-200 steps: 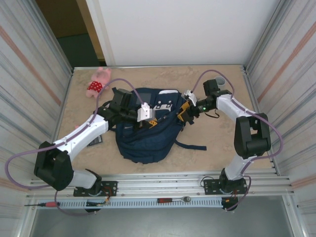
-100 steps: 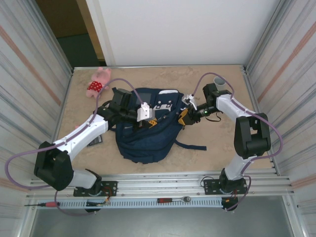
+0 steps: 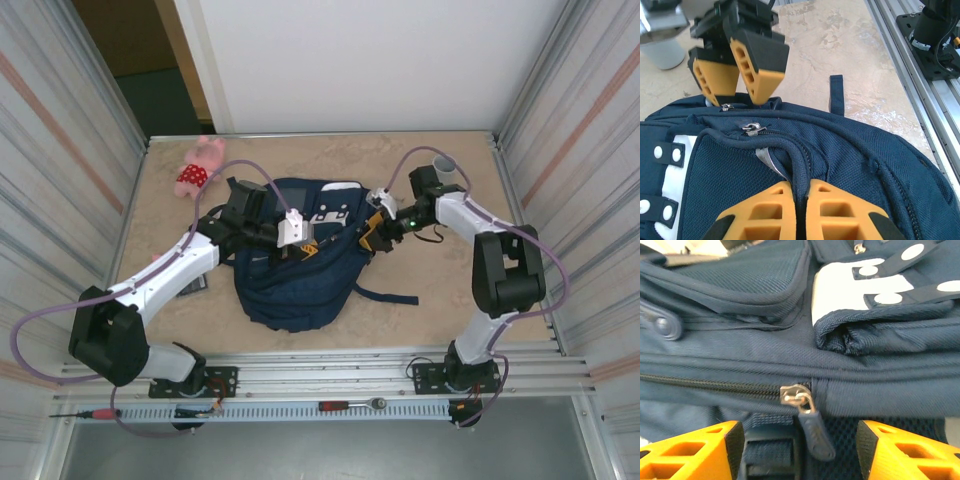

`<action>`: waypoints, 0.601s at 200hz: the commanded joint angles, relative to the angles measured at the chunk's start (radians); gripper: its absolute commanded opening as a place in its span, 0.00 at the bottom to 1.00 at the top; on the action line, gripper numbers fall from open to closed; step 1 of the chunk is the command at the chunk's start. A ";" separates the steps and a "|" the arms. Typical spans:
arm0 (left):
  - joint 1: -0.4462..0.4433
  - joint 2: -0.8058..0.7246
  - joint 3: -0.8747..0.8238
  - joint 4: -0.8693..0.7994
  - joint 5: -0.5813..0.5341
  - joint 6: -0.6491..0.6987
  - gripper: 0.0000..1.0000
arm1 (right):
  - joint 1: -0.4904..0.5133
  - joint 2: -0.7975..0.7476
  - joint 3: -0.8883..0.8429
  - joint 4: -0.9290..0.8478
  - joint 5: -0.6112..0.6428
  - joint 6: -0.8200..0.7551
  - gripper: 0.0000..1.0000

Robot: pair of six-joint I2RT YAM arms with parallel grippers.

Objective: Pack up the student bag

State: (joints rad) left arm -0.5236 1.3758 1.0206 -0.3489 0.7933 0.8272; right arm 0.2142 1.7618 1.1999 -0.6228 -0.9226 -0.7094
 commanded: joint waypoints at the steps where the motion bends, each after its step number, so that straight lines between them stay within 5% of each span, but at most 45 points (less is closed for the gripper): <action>1: 0.007 -0.051 0.004 0.046 0.057 0.028 0.00 | 0.027 0.049 0.063 0.003 0.054 -0.052 0.61; 120: 0.007 -0.046 0.001 0.061 0.010 0.021 0.00 | 0.020 -0.039 0.013 -0.093 -0.129 -0.055 0.23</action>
State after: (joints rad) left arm -0.5236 1.3739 1.0203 -0.3492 0.7826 0.8349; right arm 0.2333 1.7519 1.2095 -0.7006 -0.9737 -0.7712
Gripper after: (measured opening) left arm 0.069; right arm 0.231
